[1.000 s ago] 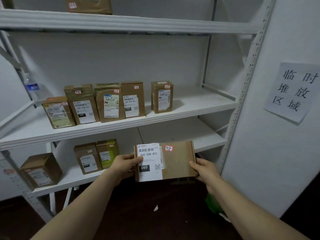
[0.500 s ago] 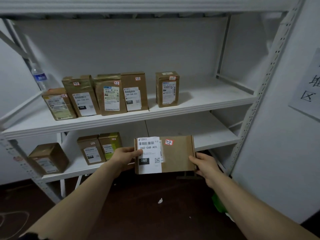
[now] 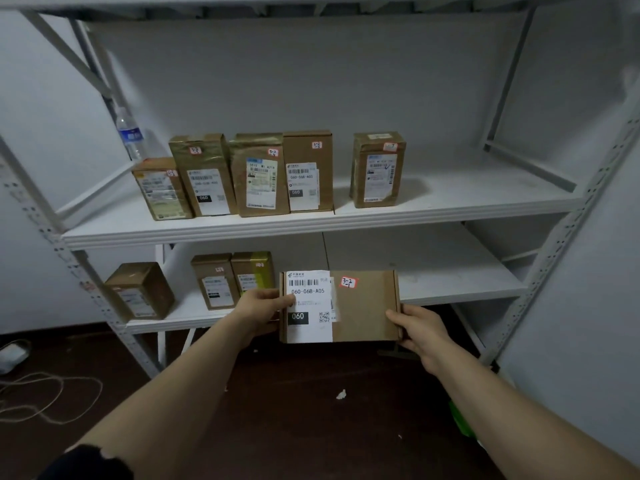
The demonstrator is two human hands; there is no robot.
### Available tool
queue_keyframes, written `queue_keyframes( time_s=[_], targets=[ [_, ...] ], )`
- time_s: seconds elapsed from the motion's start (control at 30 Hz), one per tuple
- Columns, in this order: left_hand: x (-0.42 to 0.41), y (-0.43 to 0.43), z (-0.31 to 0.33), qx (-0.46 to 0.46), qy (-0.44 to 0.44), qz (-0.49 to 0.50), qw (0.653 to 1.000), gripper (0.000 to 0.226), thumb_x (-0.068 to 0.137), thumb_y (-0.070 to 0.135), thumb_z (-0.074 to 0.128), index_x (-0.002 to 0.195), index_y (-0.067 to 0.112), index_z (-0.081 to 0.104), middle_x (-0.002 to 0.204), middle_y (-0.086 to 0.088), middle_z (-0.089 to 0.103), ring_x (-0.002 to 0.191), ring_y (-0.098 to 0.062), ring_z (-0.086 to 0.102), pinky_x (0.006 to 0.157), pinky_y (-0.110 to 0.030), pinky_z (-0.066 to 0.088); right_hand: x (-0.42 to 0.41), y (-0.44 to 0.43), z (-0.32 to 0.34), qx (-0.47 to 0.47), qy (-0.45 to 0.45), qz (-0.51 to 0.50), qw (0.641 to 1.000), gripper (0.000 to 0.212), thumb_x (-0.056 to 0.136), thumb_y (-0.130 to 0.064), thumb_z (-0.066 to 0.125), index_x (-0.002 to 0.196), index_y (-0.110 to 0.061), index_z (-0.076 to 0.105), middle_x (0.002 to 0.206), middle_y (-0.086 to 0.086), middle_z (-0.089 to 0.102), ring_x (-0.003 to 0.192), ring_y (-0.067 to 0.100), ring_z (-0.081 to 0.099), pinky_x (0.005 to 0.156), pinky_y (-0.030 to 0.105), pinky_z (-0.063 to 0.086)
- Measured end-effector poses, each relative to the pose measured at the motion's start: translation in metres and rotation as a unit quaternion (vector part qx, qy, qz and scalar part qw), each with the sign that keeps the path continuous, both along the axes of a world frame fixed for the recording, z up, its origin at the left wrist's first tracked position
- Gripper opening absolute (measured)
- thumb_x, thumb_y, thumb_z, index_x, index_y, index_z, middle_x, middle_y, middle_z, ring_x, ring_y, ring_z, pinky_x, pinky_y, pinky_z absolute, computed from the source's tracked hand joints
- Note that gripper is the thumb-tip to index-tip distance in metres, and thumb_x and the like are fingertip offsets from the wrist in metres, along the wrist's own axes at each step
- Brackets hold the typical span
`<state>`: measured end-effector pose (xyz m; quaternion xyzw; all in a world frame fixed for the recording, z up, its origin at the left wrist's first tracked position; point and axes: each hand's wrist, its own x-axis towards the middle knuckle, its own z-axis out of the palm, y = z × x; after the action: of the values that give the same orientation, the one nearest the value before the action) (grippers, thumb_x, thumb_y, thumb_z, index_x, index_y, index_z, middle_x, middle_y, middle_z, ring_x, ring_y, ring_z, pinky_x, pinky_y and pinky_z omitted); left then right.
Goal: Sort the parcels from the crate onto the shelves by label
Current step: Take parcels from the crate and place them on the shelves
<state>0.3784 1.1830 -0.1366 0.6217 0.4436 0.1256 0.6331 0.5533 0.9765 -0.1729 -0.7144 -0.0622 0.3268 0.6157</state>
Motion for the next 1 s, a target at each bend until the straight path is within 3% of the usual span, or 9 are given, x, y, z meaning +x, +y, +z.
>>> queue_keyframes(
  time_s=[0.17, 0.43, 0.53, 0.73, 0.9, 1.0],
  targets=[
    [-0.014, 0.016, 0.000, -0.004, -0.002, 0.019, 1.000, 0.021, 0.086, 0.016, 0.069, 0.106, 0.011, 0.069, 0.097, -0.005, 0.073, 0.096, -0.023, 0.067, 0.086, -0.039, 0.054, -0.007, 0.024, 0.001, 0.004, 0.004, 0.026, 1.000, 0.030, 0.088, -0.012, 0.067, 0.117, -0.011, 0.062, 0.102, 0.003, 0.066, 0.102, 0.022, 0.061, 0.089, 0.038, 0.051],
    [-0.037, 0.035, 0.011, -0.006, -0.019, 0.052, 0.998, 0.020, 0.086, 0.014, 0.069, 0.105, 0.009, 0.068, 0.091, -0.002, 0.073, 0.087, -0.018, 0.068, 0.072, -0.031, 0.054, -0.015, 0.056, 0.006, 0.008, -0.012, 0.056, 0.998, 0.037, 0.086, -0.013, 0.068, 0.122, -0.008, 0.060, 0.111, 0.008, 0.066, 0.104, 0.024, 0.062, 0.092, 0.041, 0.052],
    [-0.045, 0.035, 0.018, -0.003, -0.026, 0.058, 0.998, 0.019, 0.088, 0.012, 0.067, 0.106, 0.008, 0.066, 0.091, -0.003, 0.071, 0.083, -0.017, 0.067, 0.068, -0.028, 0.053, -0.021, 0.065, 0.011, 0.017, -0.016, 0.061, 0.998, 0.035, 0.087, -0.011, 0.067, 0.121, -0.007, 0.060, 0.103, 0.006, 0.066, 0.098, 0.022, 0.062, 0.086, 0.037, 0.053],
    [-0.063, 0.038, 0.023, 0.006, -0.021, 0.064, 0.998, 0.023, 0.089, 0.013, 0.065, 0.111, 0.008, 0.067, 0.093, -0.003, 0.071, 0.082, -0.016, 0.066, 0.070, -0.029, 0.054, -0.032, 0.078, 0.013, 0.016, -0.018, 0.074, 0.997, 0.032, 0.087, -0.011, 0.068, 0.118, -0.009, 0.062, 0.104, 0.007, 0.067, 0.098, 0.023, 0.063, 0.091, 0.040, 0.053],
    [-0.073, 0.043, 0.031, -0.001, -0.032, 0.075, 0.997, 0.024, 0.091, 0.010, 0.062, 0.114, 0.005, 0.064, 0.087, -0.002, 0.068, 0.075, -0.013, 0.064, 0.063, -0.024, 0.052, -0.040, 0.088, 0.021, 0.030, -0.021, 0.083, 0.996, 0.031, 0.087, -0.009, 0.067, 0.118, -0.008, 0.062, 0.104, 0.008, 0.067, 0.088, 0.019, 0.063, 0.076, 0.032, 0.053],
    [-0.079, 0.043, 0.032, -0.004, -0.037, 0.080, 0.996, 0.025, 0.092, 0.009, 0.061, 0.117, 0.005, 0.061, 0.089, -0.004, 0.066, 0.075, -0.013, 0.062, 0.064, -0.023, 0.051, -0.044, 0.093, 0.019, 0.029, -0.018, 0.084, 0.996, 0.032, 0.087, -0.009, 0.067, 0.118, -0.008, 0.061, 0.107, 0.009, 0.067, 0.094, 0.022, 0.063, 0.079, 0.034, 0.052]
  ],
)
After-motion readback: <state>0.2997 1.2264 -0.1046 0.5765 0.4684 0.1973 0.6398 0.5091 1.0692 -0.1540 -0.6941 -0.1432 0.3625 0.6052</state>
